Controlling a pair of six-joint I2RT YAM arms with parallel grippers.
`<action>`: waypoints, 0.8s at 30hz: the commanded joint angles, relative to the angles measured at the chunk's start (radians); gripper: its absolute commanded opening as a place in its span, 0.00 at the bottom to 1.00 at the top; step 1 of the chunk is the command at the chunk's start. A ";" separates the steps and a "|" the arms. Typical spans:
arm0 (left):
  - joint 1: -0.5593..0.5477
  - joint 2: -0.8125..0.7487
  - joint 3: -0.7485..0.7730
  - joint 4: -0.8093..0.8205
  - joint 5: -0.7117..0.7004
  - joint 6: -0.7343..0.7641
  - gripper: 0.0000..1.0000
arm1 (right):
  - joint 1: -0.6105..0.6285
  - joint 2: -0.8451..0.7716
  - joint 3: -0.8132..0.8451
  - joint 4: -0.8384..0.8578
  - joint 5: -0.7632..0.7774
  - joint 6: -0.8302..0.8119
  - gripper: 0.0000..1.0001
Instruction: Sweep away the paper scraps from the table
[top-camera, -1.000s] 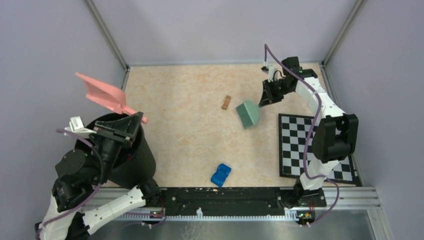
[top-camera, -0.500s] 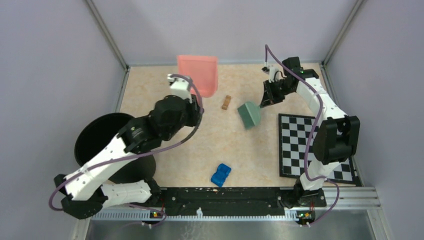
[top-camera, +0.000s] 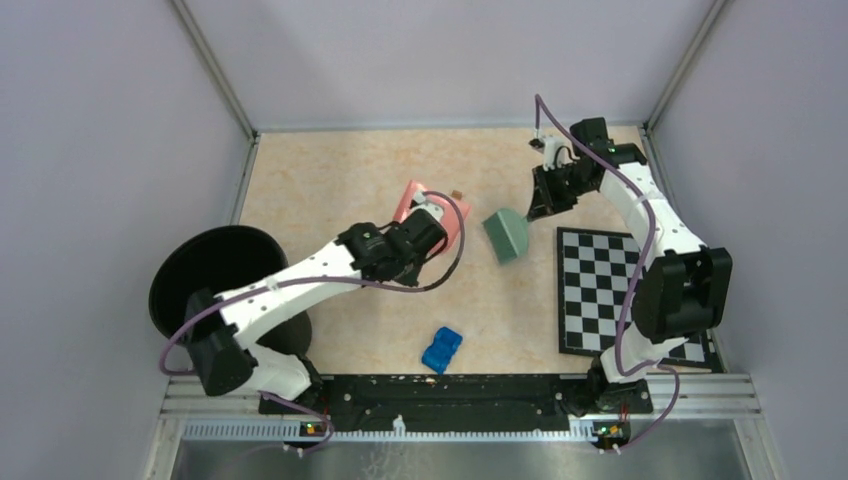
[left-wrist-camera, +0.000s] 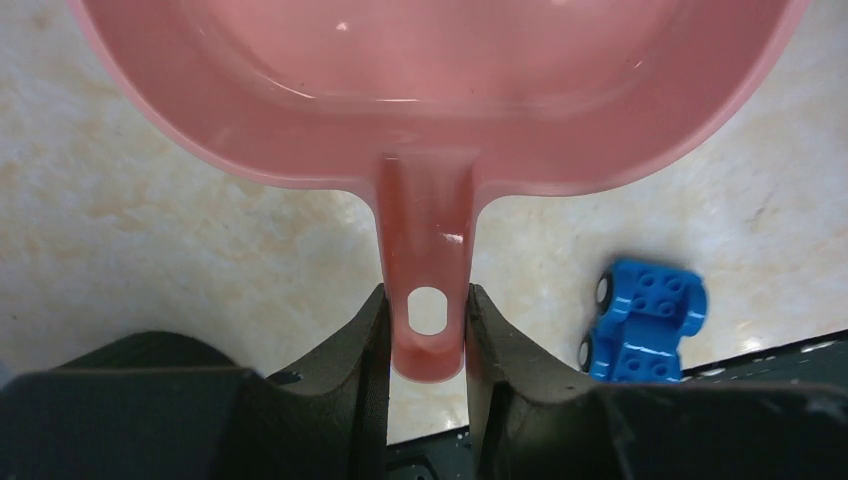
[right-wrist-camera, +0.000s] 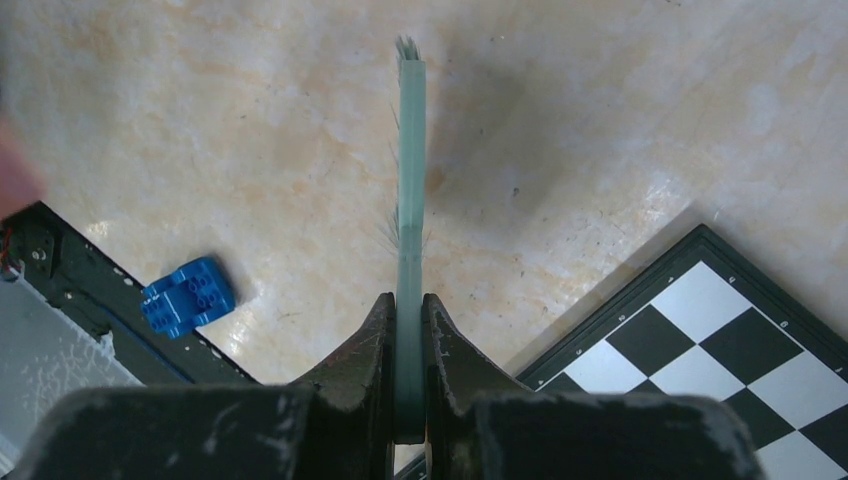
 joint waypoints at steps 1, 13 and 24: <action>0.024 0.093 -0.094 0.004 0.096 -0.004 0.00 | 0.004 -0.068 -0.012 0.017 0.015 0.010 0.00; 0.228 0.096 -0.236 0.350 0.238 0.003 0.00 | 0.003 -0.135 -0.067 0.038 0.084 0.001 0.00; 0.308 0.494 0.123 0.144 0.085 -0.145 0.00 | 0.004 -0.141 -0.066 0.045 0.093 0.002 0.00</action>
